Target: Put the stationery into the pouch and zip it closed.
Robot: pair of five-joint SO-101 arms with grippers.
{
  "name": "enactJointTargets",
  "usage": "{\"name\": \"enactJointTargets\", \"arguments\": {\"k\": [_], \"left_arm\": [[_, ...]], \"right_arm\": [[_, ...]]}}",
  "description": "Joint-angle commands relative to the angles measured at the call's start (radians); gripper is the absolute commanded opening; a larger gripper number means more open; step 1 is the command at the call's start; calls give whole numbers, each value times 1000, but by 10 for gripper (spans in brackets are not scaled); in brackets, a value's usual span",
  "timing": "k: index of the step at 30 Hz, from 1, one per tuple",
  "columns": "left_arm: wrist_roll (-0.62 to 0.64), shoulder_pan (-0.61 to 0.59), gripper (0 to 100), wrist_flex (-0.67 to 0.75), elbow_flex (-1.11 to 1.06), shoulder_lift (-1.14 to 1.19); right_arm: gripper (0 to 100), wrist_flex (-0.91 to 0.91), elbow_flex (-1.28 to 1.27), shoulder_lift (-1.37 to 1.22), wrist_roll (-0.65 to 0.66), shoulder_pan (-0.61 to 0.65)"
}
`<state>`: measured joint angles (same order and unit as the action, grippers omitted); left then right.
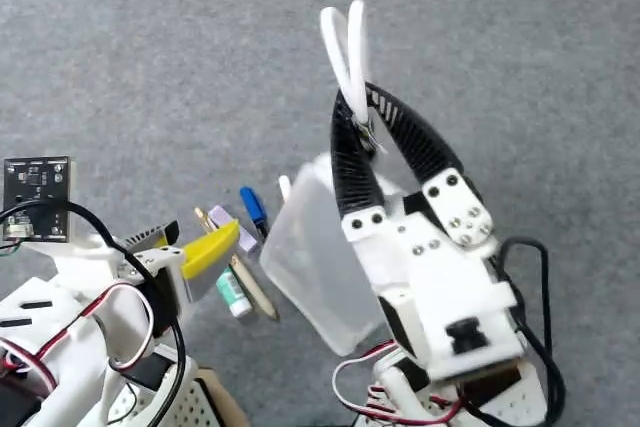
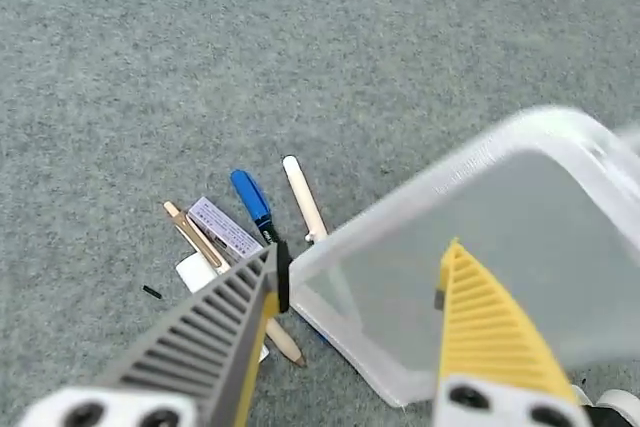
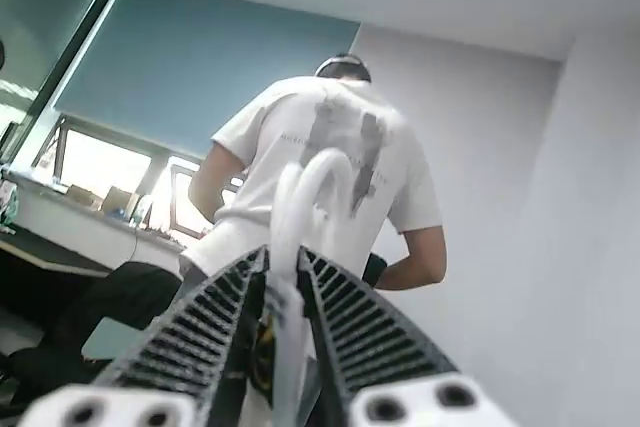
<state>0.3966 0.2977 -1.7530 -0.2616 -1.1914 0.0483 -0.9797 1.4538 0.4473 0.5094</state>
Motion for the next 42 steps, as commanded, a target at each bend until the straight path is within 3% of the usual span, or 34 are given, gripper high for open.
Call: {"name": "enactJointTargets", "arguments": {"k": [1, 7, 14, 19, 28, 42], "left_arm": [[-5, 12, 260, -6, 1, -2], [-5, 10, 260, -6, -1, 5], [-5, 5, 260, -6, -2, 8], [-6, 5, 260, -6, -2, 8], [-6, 5, 260, -6, -2, 8], [-9, -39, 261, 34, 2, 9]], "right_arm": [[11, 0, -19, -10, 8, -54], [11, -118, -151, -10, 8, -166], [11, -86, -249, -5, 0, -89], [11, 81, -122, -1, -64, 25], [11, 331, 231, -1, -285, 71], [11, 356, 504, -1, -288, 68]]}}
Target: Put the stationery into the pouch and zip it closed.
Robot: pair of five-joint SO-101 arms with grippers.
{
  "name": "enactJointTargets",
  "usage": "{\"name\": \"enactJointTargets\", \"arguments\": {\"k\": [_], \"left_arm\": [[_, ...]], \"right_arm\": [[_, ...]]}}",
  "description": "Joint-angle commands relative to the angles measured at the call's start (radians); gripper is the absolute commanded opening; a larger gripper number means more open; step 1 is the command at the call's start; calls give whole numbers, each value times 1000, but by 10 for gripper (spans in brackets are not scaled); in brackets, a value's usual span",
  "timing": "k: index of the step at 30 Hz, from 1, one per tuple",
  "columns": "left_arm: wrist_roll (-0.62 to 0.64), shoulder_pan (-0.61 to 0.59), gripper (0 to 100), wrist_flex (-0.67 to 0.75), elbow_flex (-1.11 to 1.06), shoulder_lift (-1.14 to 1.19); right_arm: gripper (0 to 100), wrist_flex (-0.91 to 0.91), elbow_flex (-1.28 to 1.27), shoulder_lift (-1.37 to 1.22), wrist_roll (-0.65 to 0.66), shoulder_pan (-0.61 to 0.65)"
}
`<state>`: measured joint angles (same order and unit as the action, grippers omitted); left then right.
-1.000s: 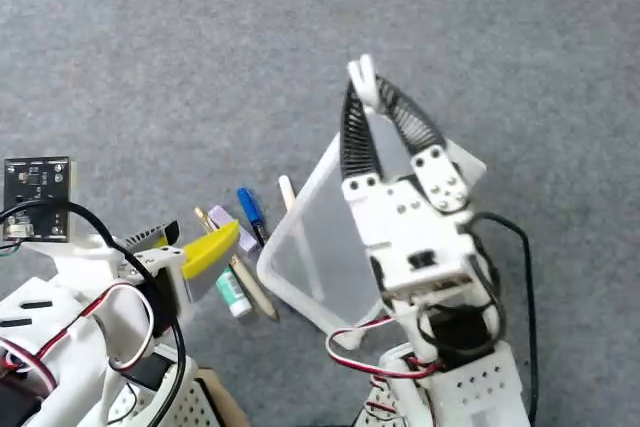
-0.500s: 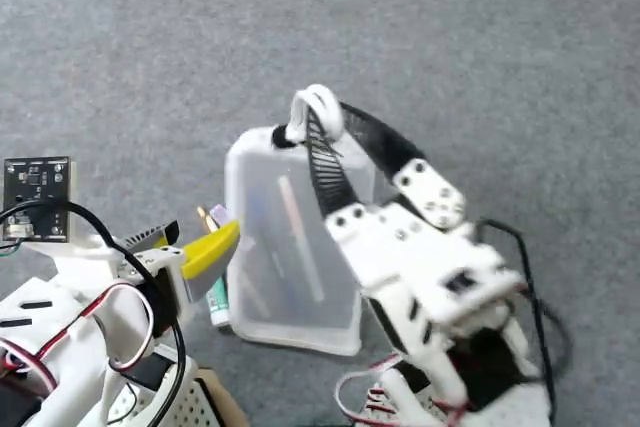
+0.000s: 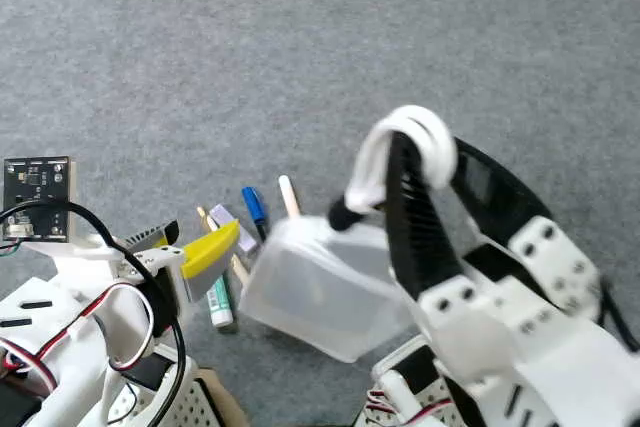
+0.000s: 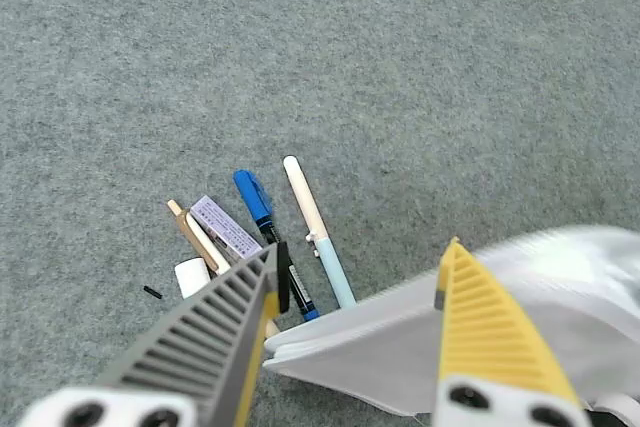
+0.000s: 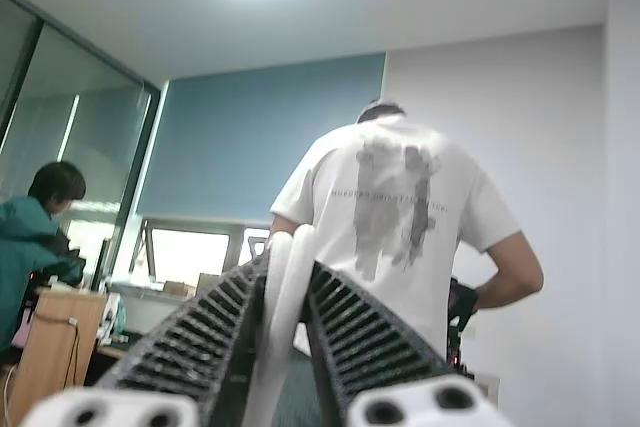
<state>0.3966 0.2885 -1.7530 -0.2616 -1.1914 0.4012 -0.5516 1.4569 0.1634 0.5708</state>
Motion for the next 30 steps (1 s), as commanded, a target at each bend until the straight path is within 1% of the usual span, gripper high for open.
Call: {"name": "enactJointTargets", "arguments": {"k": [1, 7, 10, 12, 14, 17, 22, 24, 27, 30], "left_arm": [[-9, -31, 261, 40, 2, 9], [-9, -33, 261, 49, 1, 9], [-23, -28, 261, 31, 10, 3], [-72, 24, 261, -2, 10, -2], [-92, 81, 259, -8, 10, -2], [-100, 130, 260, -6, 10, 0], [-100, 202, 261, -3, 7, 11], [-97, 228, 261, 21, 1, 11], [-94, 236, 261, 58, 1, 11], [-94, 231, 259, 103, 1, 11]], "right_arm": [[11, 3, 94, -2, -5, 6], [11, 0, 171, -2, 0, 6], [11, -5, 153, -2, 89, 6], [11, -31, 119, -2, 146, 6], [11, -72, 77, -2, 176, 6], [11, -101, 36, -2, 180, 8], [11, -95, -1, -2, 178, 12], [11, -95, -21, -5, 144, 12], [11, -91, -44, -12, 28, 46], [11, -28, -36, -15, -69, 94]]}}
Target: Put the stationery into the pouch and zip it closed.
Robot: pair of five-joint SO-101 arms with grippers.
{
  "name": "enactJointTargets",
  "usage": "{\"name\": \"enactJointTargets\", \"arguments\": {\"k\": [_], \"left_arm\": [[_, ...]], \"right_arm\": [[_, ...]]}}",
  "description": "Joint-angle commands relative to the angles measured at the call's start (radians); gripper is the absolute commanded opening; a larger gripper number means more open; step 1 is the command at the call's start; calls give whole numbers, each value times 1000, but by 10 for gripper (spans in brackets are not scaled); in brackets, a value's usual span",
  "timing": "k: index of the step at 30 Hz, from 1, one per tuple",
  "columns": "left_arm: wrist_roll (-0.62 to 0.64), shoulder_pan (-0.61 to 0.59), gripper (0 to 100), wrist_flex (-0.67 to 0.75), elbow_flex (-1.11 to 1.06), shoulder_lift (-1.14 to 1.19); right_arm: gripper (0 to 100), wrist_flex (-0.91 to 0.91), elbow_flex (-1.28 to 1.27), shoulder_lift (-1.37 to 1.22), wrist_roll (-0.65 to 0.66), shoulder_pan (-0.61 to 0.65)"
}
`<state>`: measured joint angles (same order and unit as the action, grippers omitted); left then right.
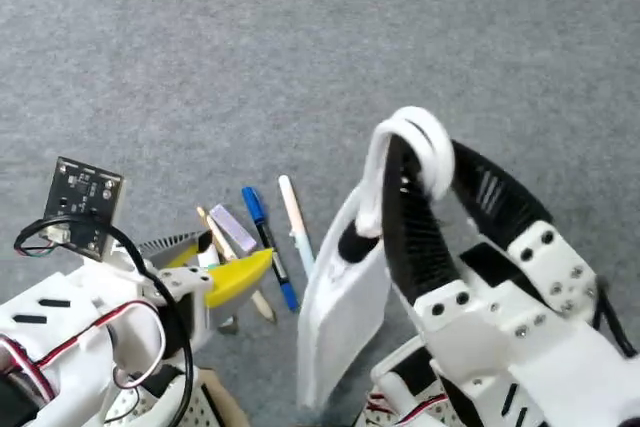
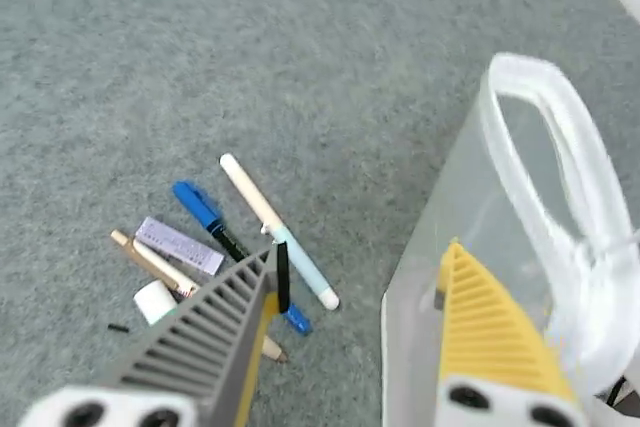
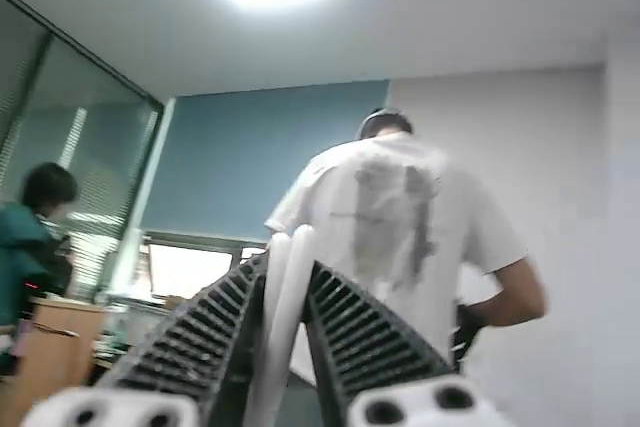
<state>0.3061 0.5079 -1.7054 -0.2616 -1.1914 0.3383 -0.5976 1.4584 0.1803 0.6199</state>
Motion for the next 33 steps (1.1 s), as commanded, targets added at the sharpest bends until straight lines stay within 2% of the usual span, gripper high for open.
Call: {"name": "enactJointTargets", "arguments": {"k": [1, 5, 10, 12, 17, 27, 33], "left_arm": [[-6, 10, 259, 66, 1, 11], [-11, 5, 260, 94, 8, 11], [-3, -90, 260, 244, 8, 8], [-3, -45, 260, 264, 8, 9], [-3, 185, 258, 236, 10, 11], [-9, 380, 258, 189, -1, 12], [-9, 400, 258, 189, -38, 32]], "right_arm": [[11, 63, 15, -16, -109, 54], [11, 195, 61, -15, -163, 66], [11, 316, 122, -10, -215, 66], [11, 339, 122, -7, -227, 66], [11, 356, 124, -5, -232, 66], [11, 358, 122, -8, -232, 66], [11, 358, 122, -7, -232, 66]]}}
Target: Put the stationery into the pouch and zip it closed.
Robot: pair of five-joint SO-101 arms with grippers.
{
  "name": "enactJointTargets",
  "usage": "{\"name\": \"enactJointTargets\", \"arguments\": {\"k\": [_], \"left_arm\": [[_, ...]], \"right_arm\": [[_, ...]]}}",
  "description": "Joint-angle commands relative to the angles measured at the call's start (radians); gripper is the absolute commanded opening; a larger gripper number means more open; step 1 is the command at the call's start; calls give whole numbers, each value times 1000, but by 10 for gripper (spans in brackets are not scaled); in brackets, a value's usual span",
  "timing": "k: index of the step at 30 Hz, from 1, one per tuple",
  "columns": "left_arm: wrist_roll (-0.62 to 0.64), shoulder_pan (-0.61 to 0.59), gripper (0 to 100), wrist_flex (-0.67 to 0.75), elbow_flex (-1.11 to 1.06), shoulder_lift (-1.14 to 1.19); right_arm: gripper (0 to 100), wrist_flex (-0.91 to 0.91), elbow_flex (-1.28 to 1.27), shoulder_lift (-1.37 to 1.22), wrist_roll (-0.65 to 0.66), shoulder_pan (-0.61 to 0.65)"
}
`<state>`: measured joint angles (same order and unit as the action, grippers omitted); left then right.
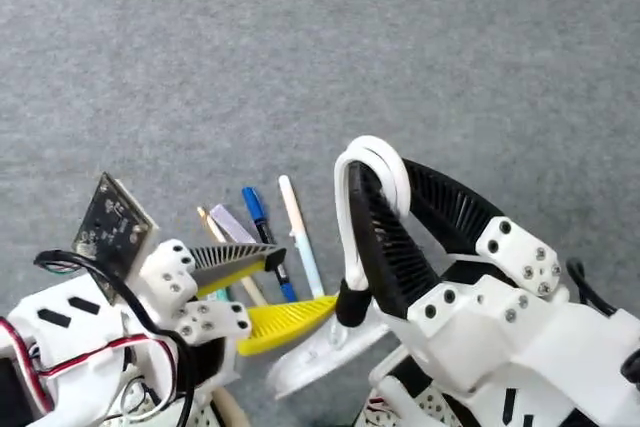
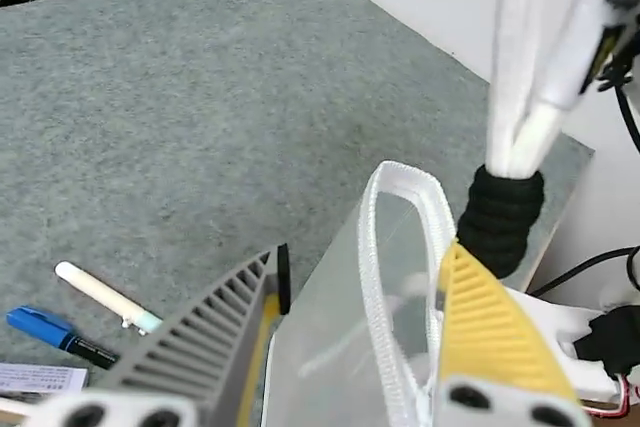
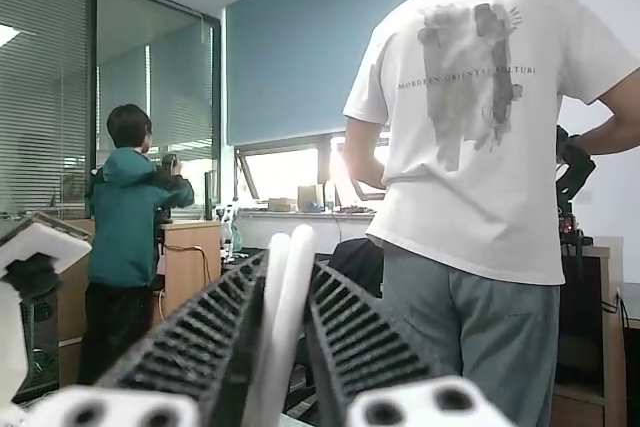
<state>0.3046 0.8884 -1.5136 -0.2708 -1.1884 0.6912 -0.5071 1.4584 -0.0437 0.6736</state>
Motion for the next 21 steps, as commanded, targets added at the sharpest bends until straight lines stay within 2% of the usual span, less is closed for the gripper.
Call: {"name": "enactJointTargets", "arguments": {"k": [1, 11, 21], "left_arm": [[-8, 19, 258, -3, -39, 35], [-3, 21, 257, -3, 113, 49], [-2, 21, 257, -3, 7, 46]], "right_arm": [[11, 6, 31, -7, -8, 12], [11, 29, 59, -4, -3, 14], [11, 35, 59, -4, -8, 38]]}}
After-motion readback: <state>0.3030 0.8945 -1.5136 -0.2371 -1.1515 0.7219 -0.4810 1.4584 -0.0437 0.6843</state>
